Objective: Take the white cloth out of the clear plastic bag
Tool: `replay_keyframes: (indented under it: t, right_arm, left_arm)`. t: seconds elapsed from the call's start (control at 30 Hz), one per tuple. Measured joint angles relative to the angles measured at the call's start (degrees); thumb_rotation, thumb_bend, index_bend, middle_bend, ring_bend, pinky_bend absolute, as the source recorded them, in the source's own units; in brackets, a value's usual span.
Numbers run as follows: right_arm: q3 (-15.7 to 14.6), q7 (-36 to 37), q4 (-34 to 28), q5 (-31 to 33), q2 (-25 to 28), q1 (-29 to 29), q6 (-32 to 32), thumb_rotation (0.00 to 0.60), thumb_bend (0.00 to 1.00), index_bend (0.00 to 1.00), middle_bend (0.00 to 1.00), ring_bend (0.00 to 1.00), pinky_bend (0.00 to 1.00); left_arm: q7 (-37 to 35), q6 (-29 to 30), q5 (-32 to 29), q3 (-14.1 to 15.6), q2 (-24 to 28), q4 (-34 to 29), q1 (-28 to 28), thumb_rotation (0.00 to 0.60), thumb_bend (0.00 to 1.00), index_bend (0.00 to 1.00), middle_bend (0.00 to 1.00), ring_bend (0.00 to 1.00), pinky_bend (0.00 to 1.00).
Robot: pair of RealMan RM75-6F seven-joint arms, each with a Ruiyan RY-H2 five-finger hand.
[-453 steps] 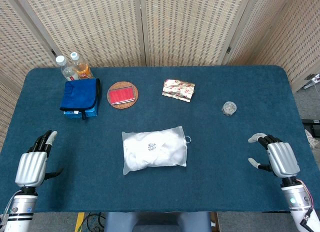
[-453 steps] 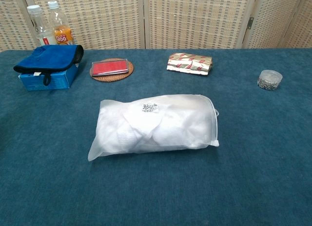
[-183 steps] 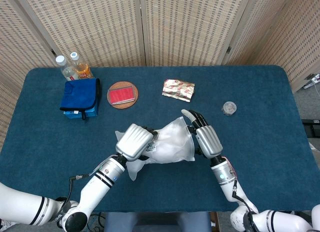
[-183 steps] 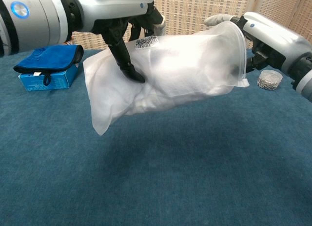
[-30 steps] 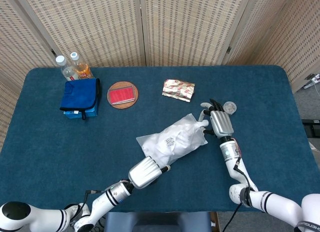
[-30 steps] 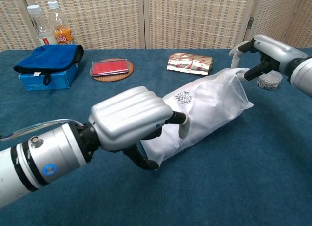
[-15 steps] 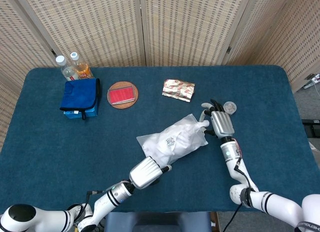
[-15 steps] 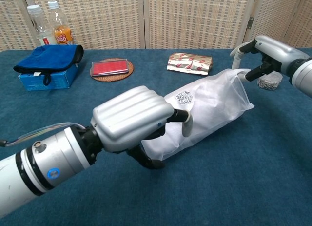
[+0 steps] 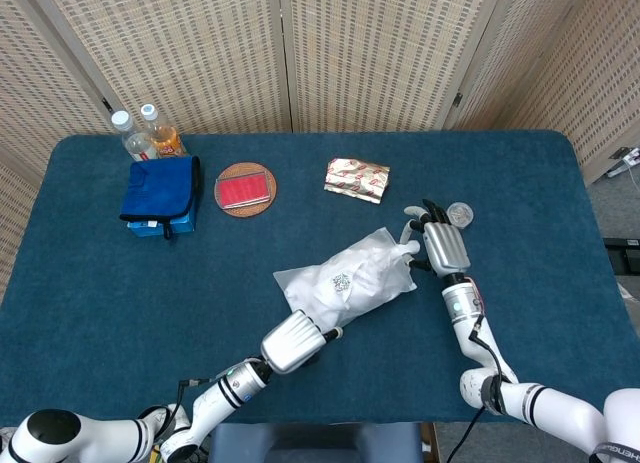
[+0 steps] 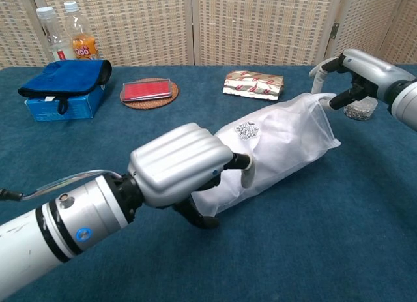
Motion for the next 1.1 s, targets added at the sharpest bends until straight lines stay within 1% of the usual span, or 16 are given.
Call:
replay_keyframes:
  t: [0.13,0.33,0.57,1.1]
  right_arm:
    - [0.01,0.07,-0.02,0.00,0.03,-0.05,-0.02,0.600,0.54,0.87,0.22,0.00,0.09]
    - [-0.06,0.20,0.22,0.04,-0.15,-0.08,-0.16,0.600,0.54,0.87,0.22,0.00,0.09]
    - [-0.06,0.15,0.29,0.01,-0.33,-0.06,-0.18,0.600,0.54,0.87,0.22,0.00,0.09]
    - [-0.13,0.22,0.48,0.09,-0.64,-0.03,-0.51,0.600,0.54,0.87,0.22,0.00,0.09]
  left_arm:
    - [-0.59,-0.03,-0.08,0.17,-0.33,1.44,0.19,0.600,0.00,0.43,1.00,0.98,1.00]
    - [-1.77,1.05,0.50,0.63,-1.18,3.83,0.65,0.600,0.00,0.46,1.00,0.98,1.00]
    - [-2.40,1.63,0.86,0.81,-2.03,5.49,0.91,0.600,0.00,0.46,1.00,0.98,1.00]
    - [-1.93,2.66,1.15,1.34,-2.97,7.43,2.01,0.600,0.00,0.39,1.00,0.98,1.00]
